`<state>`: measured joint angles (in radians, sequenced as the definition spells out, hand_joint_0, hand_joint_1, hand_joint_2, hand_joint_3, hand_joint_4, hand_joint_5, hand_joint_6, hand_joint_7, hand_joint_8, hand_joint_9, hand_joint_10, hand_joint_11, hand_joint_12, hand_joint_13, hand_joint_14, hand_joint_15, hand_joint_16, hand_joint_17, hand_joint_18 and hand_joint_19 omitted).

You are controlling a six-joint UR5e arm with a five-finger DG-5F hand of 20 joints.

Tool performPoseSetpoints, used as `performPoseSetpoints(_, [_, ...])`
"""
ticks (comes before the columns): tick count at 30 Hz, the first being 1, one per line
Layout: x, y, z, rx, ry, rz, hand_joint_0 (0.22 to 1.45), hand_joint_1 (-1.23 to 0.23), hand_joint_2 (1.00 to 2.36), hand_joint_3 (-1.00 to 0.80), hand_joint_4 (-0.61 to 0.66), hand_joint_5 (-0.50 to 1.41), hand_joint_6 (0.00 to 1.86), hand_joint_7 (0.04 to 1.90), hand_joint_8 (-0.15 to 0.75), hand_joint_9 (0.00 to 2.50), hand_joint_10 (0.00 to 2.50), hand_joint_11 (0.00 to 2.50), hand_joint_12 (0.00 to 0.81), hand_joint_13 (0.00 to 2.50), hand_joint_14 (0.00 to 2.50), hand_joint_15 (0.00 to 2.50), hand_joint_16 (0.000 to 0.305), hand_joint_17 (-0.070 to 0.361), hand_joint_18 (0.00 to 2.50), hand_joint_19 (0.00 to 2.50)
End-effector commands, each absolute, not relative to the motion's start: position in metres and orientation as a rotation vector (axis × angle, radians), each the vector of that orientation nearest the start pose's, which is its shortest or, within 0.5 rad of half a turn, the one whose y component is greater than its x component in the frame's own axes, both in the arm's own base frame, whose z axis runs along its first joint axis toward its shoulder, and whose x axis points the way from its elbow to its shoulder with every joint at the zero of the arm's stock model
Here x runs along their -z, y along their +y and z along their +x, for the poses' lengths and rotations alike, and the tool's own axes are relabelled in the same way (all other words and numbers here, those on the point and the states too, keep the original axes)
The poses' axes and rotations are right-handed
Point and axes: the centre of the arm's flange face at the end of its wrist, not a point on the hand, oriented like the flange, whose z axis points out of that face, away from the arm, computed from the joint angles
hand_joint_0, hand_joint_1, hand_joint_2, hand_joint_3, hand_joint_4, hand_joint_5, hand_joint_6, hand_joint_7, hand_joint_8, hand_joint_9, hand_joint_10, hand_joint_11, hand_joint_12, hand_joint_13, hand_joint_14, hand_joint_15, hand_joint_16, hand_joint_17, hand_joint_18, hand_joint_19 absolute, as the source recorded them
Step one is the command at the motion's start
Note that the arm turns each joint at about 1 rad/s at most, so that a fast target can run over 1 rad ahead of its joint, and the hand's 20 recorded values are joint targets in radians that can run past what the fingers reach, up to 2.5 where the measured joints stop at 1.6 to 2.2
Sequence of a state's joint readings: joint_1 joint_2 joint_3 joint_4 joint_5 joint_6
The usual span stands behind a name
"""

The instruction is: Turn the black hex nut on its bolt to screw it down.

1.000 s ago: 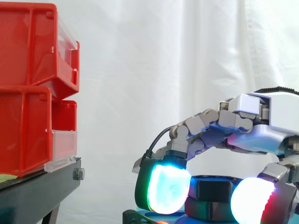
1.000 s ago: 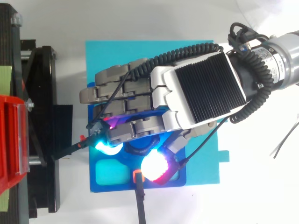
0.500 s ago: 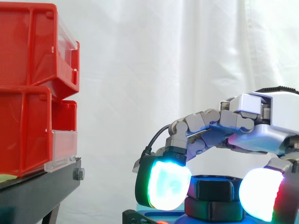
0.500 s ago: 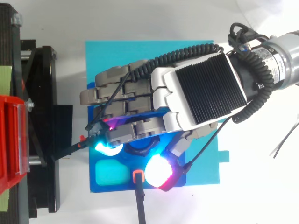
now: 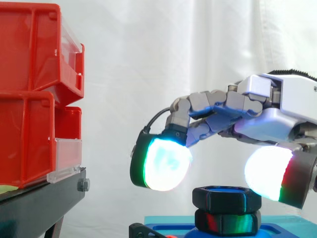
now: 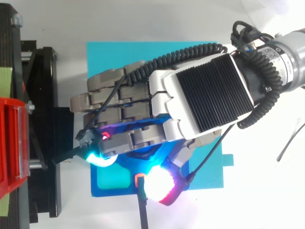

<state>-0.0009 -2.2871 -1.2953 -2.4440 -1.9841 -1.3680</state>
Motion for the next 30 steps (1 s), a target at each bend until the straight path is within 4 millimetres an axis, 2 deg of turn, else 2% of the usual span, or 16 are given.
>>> performPoseSetpoints(1, [-0.250, -0.091, 0.751, -0.453, 1.315, -0.242, 0.40, -0.43, 1.00, -0.50, 0.32, -0.22, 0.50, 0.94, 0.292, 0.55, 0.01, 0.34, 0.355, 0.45, 0.00, 0.06, 0.061, 0.136, 0.50, 0.24])
performPoseSetpoints(6, [-0.252, -0.089, 0.749, -0.468, 1.313, -0.261, 0.40, -0.41, 1.00, -0.50, 0.32, -0.23, 0.50, 0.92, 0.292, 0.53, 0.01, 0.32, 0.357, 0.44, 0.00, 0.06, 0.061, 0.137, 0.50, 0.24])
performPoseSetpoints(9, [-0.261, -0.088, 0.748, -0.472, 1.302, -0.270, 0.40, -0.40, 1.00, -0.50, 0.32, -0.23, 0.50, 0.92, 0.292, 0.53, 0.01, 0.32, 0.357, 0.43, 0.00, 0.05, 0.061, 0.137, 0.49, 0.25])
performPoseSetpoints(11, [-0.280, -0.089, 0.744, -0.467, 1.290, -0.270, 0.40, -0.39, 1.00, -0.50, 0.32, -0.23, 0.50, 0.92, 0.292, 0.53, 0.01, 0.33, 0.356, 0.43, 0.00, 0.05, 0.061, 0.137, 0.49, 0.24])
performPoseSetpoints(17, [-0.300, -0.091, 0.732, -0.471, 1.340, -0.256, 0.40, -0.38, 1.00, -0.50, 0.32, -0.23, 0.50, 0.92, 0.290, 0.53, 0.01, 0.33, 0.356, 0.42, 0.00, 0.05, 0.060, 0.135, 0.48, 0.25])
performPoseSetpoints(19, [-0.308, -0.094, 0.721, -0.474, 1.398, -0.241, 0.40, -0.38, 1.00, -0.50, 0.32, -0.23, 0.50, 0.92, 0.288, 0.53, 0.01, 0.32, 0.355, 0.43, 0.00, 0.06, 0.060, 0.135, 0.48, 0.24])
performPoseSetpoints(30, [-0.322, -0.108, 0.699, -0.466, 1.494, -0.190, 0.41, -0.38, 1.00, -0.50, 0.32, -0.22, 0.50, 0.93, 0.286, 0.53, 0.01, 0.33, 0.351, 0.42, 0.00, 0.06, 0.059, 0.133, 0.48, 0.26])
